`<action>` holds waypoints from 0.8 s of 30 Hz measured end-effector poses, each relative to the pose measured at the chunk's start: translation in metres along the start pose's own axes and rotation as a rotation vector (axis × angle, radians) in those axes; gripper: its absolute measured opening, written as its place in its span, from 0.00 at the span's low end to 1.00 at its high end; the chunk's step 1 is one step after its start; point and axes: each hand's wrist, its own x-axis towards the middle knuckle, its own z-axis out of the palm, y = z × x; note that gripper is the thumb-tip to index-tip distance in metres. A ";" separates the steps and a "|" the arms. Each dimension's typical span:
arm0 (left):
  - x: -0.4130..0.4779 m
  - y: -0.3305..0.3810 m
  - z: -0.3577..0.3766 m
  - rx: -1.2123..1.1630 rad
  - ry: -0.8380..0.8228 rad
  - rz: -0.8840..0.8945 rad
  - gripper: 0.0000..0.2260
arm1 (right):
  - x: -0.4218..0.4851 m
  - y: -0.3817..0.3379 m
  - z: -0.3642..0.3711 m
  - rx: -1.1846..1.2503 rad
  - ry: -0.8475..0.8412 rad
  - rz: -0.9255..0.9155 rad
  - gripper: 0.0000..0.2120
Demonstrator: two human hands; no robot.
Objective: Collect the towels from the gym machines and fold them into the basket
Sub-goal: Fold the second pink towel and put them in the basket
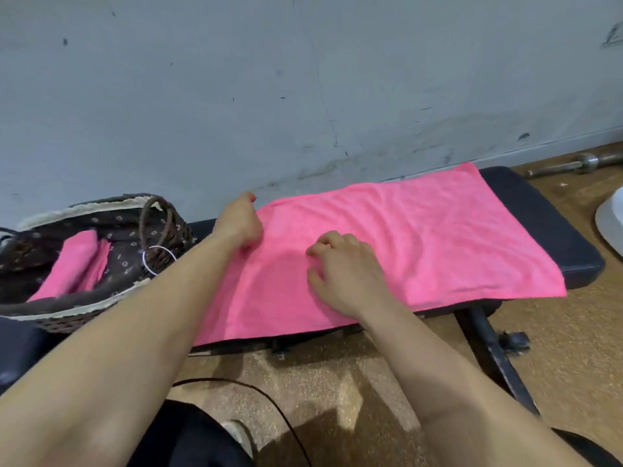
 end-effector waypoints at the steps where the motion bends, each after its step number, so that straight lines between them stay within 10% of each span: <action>1: 0.006 -0.007 -0.003 0.001 -0.014 -0.010 0.23 | 0.004 -0.008 0.006 -0.008 -0.018 -0.037 0.18; 10: 0.009 -0.003 -0.007 -0.163 -0.310 0.108 0.02 | 0.032 -0.037 0.041 -0.028 -0.146 -0.090 0.33; 19: 0.013 -0.020 -0.027 -0.573 -0.177 0.039 0.09 | 0.031 -0.029 0.046 -0.037 -0.216 -0.119 0.32; 24: 0.011 -0.020 -0.051 -0.477 -0.387 -0.030 0.11 | 0.028 -0.028 0.045 -0.053 -0.204 -0.114 0.31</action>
